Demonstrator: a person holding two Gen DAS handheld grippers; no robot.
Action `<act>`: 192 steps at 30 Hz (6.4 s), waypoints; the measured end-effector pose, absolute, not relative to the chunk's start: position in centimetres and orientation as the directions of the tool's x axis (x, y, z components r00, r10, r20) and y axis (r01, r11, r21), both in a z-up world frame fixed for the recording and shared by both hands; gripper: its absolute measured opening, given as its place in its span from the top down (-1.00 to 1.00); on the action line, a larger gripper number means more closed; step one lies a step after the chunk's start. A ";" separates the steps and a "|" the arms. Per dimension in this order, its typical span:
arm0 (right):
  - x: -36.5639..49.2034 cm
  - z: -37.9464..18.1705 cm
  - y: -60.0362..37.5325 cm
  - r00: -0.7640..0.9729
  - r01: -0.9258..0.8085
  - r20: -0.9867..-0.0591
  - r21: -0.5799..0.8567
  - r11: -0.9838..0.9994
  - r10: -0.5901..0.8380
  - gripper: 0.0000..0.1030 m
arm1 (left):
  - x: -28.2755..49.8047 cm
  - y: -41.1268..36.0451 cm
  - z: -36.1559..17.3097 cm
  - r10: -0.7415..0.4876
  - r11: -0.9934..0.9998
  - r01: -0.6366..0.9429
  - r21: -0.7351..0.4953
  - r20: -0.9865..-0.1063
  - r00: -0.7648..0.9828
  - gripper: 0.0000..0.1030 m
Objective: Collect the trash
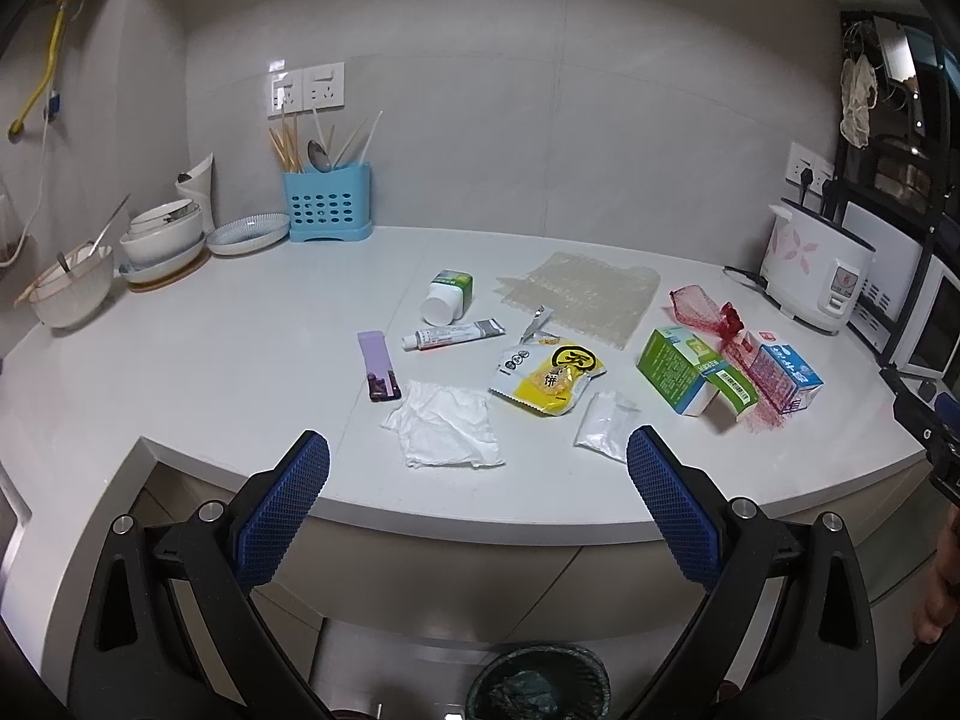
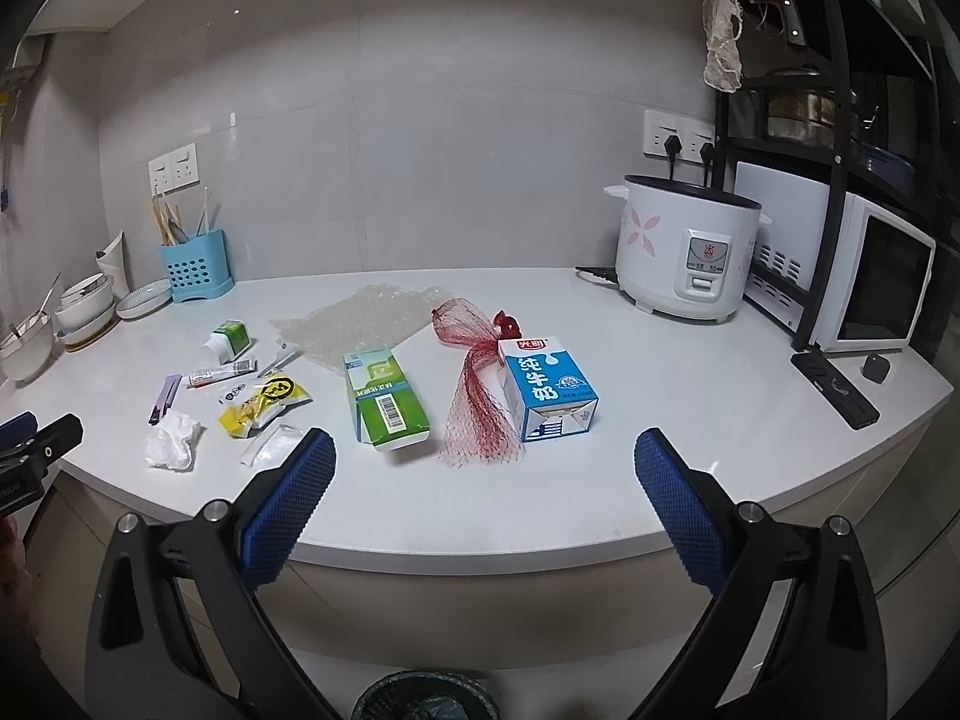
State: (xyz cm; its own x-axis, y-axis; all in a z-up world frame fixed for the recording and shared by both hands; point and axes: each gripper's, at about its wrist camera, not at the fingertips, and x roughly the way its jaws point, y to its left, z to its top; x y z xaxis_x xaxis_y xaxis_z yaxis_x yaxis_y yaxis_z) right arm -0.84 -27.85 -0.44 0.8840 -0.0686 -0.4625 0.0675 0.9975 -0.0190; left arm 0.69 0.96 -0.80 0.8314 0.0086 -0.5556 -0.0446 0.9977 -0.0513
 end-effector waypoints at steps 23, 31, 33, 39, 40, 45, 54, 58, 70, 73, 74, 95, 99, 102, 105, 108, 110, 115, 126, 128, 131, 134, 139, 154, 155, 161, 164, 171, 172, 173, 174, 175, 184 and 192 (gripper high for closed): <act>-0.4 -0.9 -28.0 0.886 0.067 -0.459 -0.014 0.998 -0.066 -0.85 | 1.3 0.6 -1.4 -0.012 0.998 -0.023 -0.055 -0.560 0.828 -0.89; -0.3 -1.5 -28.1 0.882 0.065 -0.467 -0.005 0.998 -0.060 -0.85 | 1.3 0.8 -1.5 -0.010 0.998 -0.024 -0.052 -0.565 0.825 -0.89; -0.3 -1.5 -28.1 0.882 0.065 -0.467 -0.007 0.998 -0.061 -0.85 | 1.2 0.8 -1.4 -0.011 0.998 -0.024 -0.055 -0.566 0.824 -0.89; -0.4 -1.6 -28.1 0.883 0.068 -0.464 -0.010 0.998 -0.065 -0.85 | 1.1 0.6 -1.3 -0.013 0.998 -0.020 -0.051 -0.566 0.824 -0.89; -0.5 -1.6 -28.2 0.884 0.068 -0.464 -0.009 0.998 -0.065 -0.85 | 1.1 0.6 -1.2 -0.011 0.999 -0.021 -0.050 -0.566 0.824 -0.89; -0.4 -1.5 -28.2 0.883 0.070 -0.465 -0.011 0.998 -0.067 -0.85 | 1.1 0.5 -1.1 -0.011 0.998 -0.022 -0.052 -0.566 0.824 -0.89; 0.7 -1.5 -28.4 0.877 0.070 -0.474 -0.022 0.997 -0.072 -0.85 | 2.3 0.4 -1.2 -0.015 0.998 -0.020 -0.054 -0.580 0.814 -0.89; 2.3 -1.7 -28.5 0.871 0.072 -0.485 -0.029 0.997 -0.077 -0.85 | 3.8 0.6 -1.5 -0.010 0.998 -0.027 -0.053 -0.591 0.806 -0.89; 10.9 -3.0 -30.5 0.817 0.077 -0.566 -0.086 0.993 -0.112 -0.85 | 12.3 2.9 -3.2 0.055 0.995 -0.094 -0.020 -0.682 0.729 -0.89; 13.3 -3.8 -31.1 0.792 0.068 -0.599 -0.100 0.993 -0.115 -0.85 | 14.1 3.6 -4.9 0.054 0.994 -0.109 -0.029 -0.726 0.685 -0.89; 13.9 -4.1 -31.2 0.786 0.068 -0.607 -0.105 0.992 -0.118 -0.85 | 14.4 3.8 -5.6 0.059 0.993 -0.116 -0.027 -0.739 0.671 -0.89; 24.9 -8.9 -36.5 0.581 0.133 -0.805 -0.051 0.990 -0.120 -0.51 | 16.7 1.6 -10.6 0.078 0.994 -0.107 0.026 -0.855 0.512 -0.28; 25.1 -9.2 -36.9 0.565 0.146 -0.818 -0.031 0.989 -0.109 -0.28 | 16.4 0.9 -10.2 0.075 0.995 -0.089 0.035 -0.862 0.501 0.63; 24.9 -9.1 -37.1 0.568 0.154 -0.815 -0.033 0.988 -0.116 -0.26 | 16.3 0.8 -10.1 0.063 0.996 -0.085 0.024 -0.863 0.500 0.81; 24.4 -8.7 -37.3 0.577 0.164 -0.808 -0.030 0.986 -0.121 -0.26 | 16.1 1.1 -10.1 0.043 0.997 -0.075 0.005 -0.858 0.512 0.83; 23.8 -8.1 -37.4 0.586 0.170 -0.801 -0.031 0.985 -0.126 -0.26 | 15.7 1.2 -9.9 0.038 0.997 -0.074 -0.001 -0.848 0.529 0.84; 23.3 -7.7 -37.6 0.593 0.171 -0.796 -0.028 0.985 -0.126 -0.26 | 15.4 1.2 -9.6 0.036 0.997 -0.073 -0.004 -0.839 0.542 0.84; 21.4 -6.1 -37.8 0.630 0.182 -0.766 -0.015 0.983 -0.128 -0.26 | 14.2 0.8 -7.9 0.020 0.997 -0.069 -0.027 -0.800 0.600 0.84; 12.7 -2.7 -36.0 0.767 0.109 -0.640 0.055 0.993 -0.049 -0.25 | 8.1 -0.6 -4.1 -0.031 0.996 -0.035 -0.086 -0.662 0.749 0.84; 9.8 -2.5 -35.0 0.796 0.070 -0.605 0.076 0.995 -0.010 -0.25 | 6.3 -1.0 -4.0 -0.053 0.995 -0.010 -0.094 -0.640 0.767 0.84; 5.8 -2.6 -33.2 0.827 0.016 -0.560 0.102 0.995 0.044 -0.25 | 3.5 -1.7 -4.0 -0.063 0.996 0.009 -0.092 -0.608 0.792 0.84; 1.9 -3.6 -31.4 0.843 -0.035 -0.530 0.116 0.993 0.092 -0.25 | 0.5 -2.4 -4.7 -0.089 0.994 0.035 -0.104 -0.588 0.804 0.84; -3.8 -6.5 -29.1 0.851 -0.101 -0.502 0.135 0.986 0.156 -0.25 | -4.5 -3.4 -6.9 -0.128 0.990 0.074 -0.117 -0.568 0.813 0.84; -10.6 -21.0 -26.2 0.795 -0.111 -0.585 0.118 0.987 0.159 -0.25 | -10.4 -6.2 -20.2 -0.224 0.974 0.152 -0.166 -0.644 0.731 0.84; -10.5 -22.1 -26.2 0.789 -0.100 -0.596 0.120 0.988 0.152 -0.25 | -10.3 -6.2 -21.2 -0.223 0.974 0.148 -0.169 -0.651 0.726 0.84; -8.8 -30.1 -26.0 0.733 -0.062 -0.667 0.130 0.990 0.134 -0.25 | -8.8 -6.7 -27.3 -0.211 0.977 0.130 -0.168 -0.689 0.693 0.84; -7.4 -34.3 -25.6 0.681 -0.038 -0.723 0.120 0.992 0.113 -0.25 | -7.5 -6.9 -30.8 -0.197 0.980 0.113 -0.164 -0.722 0.664 0.84; -4.3 -42.6 -24.9 0.559 0.015 -0.826 0.104 0.994 0.078 -0.25 | -4.3 -7.0 -39.3 -0.200 0.979 0.082 -0.187 -0.800 0.565 0.84; -3.9 -43.8 -24.8 0.537 0.022 -0.841 0.104 0.994 0.075 -0.25 | -3.9 -7.1 -40.4 -0.203 0.978 0.081 -0.191 -0.809 0.551 0.84; -3.6 -44.6 -24.8 0.519 0.026 -0.851 0.104 0.994 0.076 -0.25 | -3.6 -7.3 -41.4 -0.205 0.978 0.079 -0.193 -0.817 0.538 0.84; -3.2 -45.6 -24.7 0.498 0.026 -0.864 0.100 0.995 0.073 -0.25 | -3.2 -7.5 -42.6 -0.207 0.978 0.077 -0.195 -0.828 0.521 0.84; -2.9 -46.4 -24.6 0.483 0.025 -0.873 0.090 0.996 0.067 -0.25 | -2.9 -7.6 -43.5 -0.208 0.978 0.076 -0.196 -0.838 0.504 0.84; -0.2 -51.6 -25.1 0.360 0.067 -0.932 0.074 0.995 0.045 -0.25 | -0.9 -9.1 -51.6 -0.245 0.968 0.136 -0.211 -0.907 0.342 0.84; 0.1 -52.5 -25.1 0.317 0.109 -0.947 0.087 0.990 0.048 -0.25 | -0.4 -10.0 -55.9 -0.241 0.964 0.172 -0.205 -0.943 0.228 0.79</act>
